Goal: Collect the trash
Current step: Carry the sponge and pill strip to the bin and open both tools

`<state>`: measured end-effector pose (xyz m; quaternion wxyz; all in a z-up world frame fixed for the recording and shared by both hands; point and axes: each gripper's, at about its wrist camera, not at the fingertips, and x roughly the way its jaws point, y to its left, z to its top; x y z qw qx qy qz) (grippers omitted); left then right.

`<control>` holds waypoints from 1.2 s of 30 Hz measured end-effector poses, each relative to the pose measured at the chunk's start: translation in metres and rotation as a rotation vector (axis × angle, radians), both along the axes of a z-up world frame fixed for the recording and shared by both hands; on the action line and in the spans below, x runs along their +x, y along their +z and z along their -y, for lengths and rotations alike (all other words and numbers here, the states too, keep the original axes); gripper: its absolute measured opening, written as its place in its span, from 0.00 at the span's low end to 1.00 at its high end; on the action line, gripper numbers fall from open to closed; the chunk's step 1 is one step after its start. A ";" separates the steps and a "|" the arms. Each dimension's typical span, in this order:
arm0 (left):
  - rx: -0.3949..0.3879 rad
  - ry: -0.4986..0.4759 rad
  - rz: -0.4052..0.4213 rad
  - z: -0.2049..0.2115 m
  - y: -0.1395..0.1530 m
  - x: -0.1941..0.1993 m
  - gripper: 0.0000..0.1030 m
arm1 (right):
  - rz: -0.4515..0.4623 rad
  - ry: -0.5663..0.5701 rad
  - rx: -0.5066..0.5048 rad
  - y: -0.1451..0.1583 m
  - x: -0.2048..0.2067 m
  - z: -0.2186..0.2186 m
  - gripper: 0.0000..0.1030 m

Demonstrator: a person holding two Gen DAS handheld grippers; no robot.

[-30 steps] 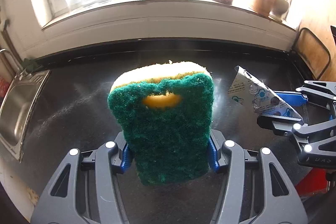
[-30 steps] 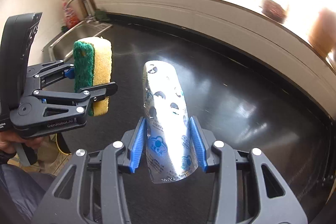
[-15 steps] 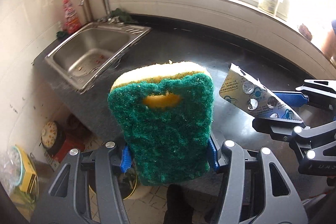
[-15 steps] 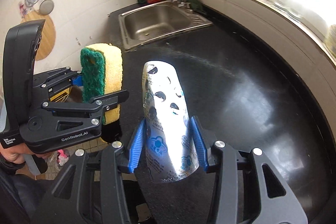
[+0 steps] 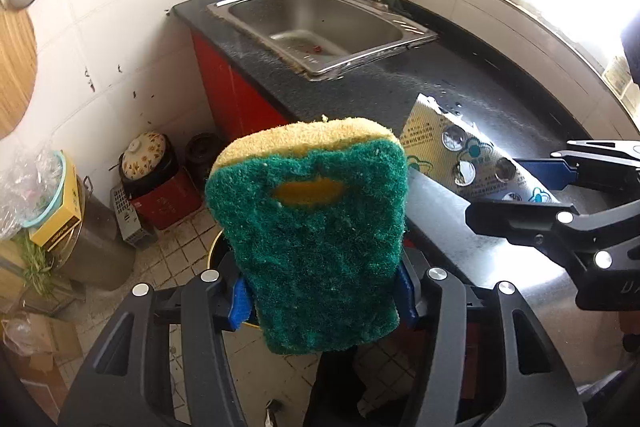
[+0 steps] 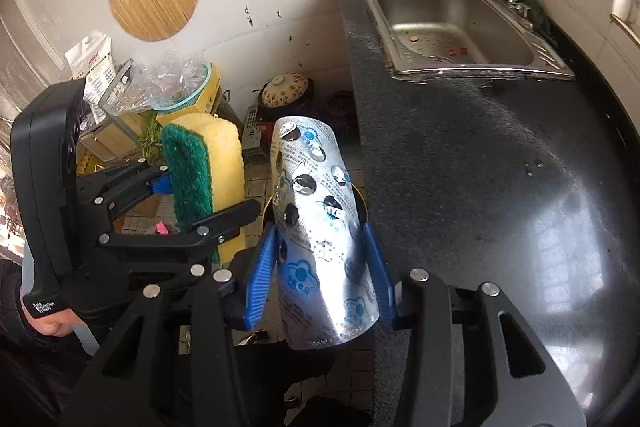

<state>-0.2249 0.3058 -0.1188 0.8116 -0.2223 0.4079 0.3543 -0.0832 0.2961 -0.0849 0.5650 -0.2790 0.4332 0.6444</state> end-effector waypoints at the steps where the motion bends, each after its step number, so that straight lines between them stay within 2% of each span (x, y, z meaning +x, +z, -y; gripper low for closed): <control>1: -0.008 0.021 -0.001 -0.005 -0.006 -0.007 0.53 | -0.010 0.012 -0.008 -0.004 -0.005 -0.011 0.43; 11: -0.089 0.161 -0.020 -0.053 -0.062 -0.046 0.53 | -0.053 0.053 -0.103 -0.050 -0.034 -0.095 0.44; 18: -0.113 0.166 -0.024 -0.074 -0.083 -0.044 0.53 | -0.057 0.041 -0.143 -0.073 -0.035 -0.129 0.45; 25: -0.140 0.153 -0.019 -0.083 -0.098 -0.048 0.54 | -0.046 0.049 -0.157 -0.080 -0.042 -0.141 0.47; 27: -0.143 0.147 -0.018 -0.085 -0.102 -0.049 0.54 | -0.037 0.047 -0.158 -0.083 -0.045 -0.145 0.52; 28: -0.142 0.146 -0.021 -0.086 -0.103 -0.050 0.57 | -0.031 0.044 -0.160 -0.084 -0.046 -0.146 0.53; 31: -0.125 0.163 -0.049 -0.088 -0.109 -0.051 0.78 | -0.025 0.036 -0.170 -0.088 -0.048 -0.150 0.63; 36: -0.142 0.165 -0.046 -0.092 -0.114 -0.058 0.79 | -0.026 0.025 -0.164 -0.084 -0.045 -0.146 0.66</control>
